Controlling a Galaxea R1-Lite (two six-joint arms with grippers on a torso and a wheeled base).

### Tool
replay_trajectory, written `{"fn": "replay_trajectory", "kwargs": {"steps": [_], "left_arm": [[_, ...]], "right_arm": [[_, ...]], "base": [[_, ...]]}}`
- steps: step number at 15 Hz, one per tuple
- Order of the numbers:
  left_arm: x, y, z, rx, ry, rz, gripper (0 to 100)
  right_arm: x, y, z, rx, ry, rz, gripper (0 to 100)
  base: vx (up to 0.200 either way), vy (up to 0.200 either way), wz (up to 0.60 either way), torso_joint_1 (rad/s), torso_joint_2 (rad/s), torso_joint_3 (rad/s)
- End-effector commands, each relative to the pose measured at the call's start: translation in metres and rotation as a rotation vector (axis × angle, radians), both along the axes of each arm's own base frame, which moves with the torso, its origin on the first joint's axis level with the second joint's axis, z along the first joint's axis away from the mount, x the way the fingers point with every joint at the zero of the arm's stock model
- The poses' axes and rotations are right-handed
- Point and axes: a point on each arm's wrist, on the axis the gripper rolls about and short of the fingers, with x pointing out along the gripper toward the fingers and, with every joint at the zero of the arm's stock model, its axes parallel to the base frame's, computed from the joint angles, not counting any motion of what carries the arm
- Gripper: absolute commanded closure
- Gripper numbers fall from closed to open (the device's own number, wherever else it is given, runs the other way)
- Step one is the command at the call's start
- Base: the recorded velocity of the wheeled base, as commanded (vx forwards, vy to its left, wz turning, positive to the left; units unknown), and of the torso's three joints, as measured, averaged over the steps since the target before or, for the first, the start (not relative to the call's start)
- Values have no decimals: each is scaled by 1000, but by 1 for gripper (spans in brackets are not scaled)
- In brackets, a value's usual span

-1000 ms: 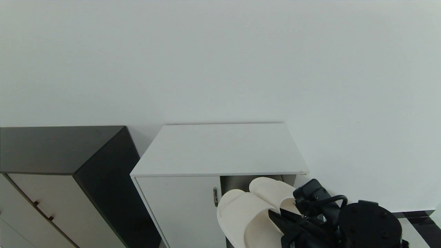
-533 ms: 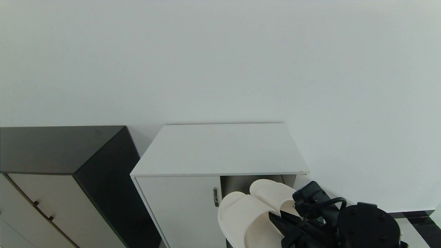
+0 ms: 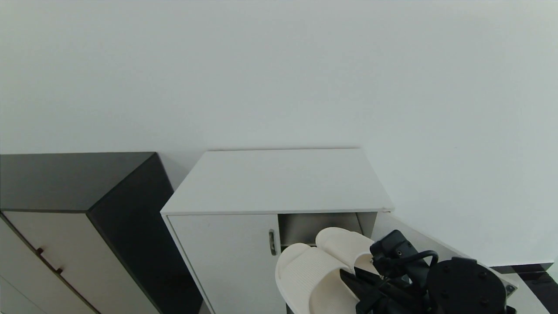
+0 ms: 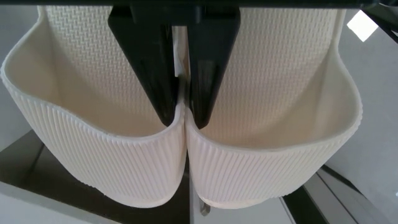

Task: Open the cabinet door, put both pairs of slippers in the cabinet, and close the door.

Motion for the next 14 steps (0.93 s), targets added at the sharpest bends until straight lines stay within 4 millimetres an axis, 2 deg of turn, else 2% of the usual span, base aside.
{"fn": "replay_trajectory", "kwargs": {"steps": [1, 14], "left_arm": [[0, 0, 0, 0, -1, 1, 100], [0, 0, 0, 0, 2, -1, 100]], "right_arm": [[0, 0, -2, -8, 5, 0, 100], [0, 0, -4, -14, 9, 0, 100]], "base": [[0, 0, 0, -163, 378, 203], [0, 0, 0, -210, 507, 290]]}}
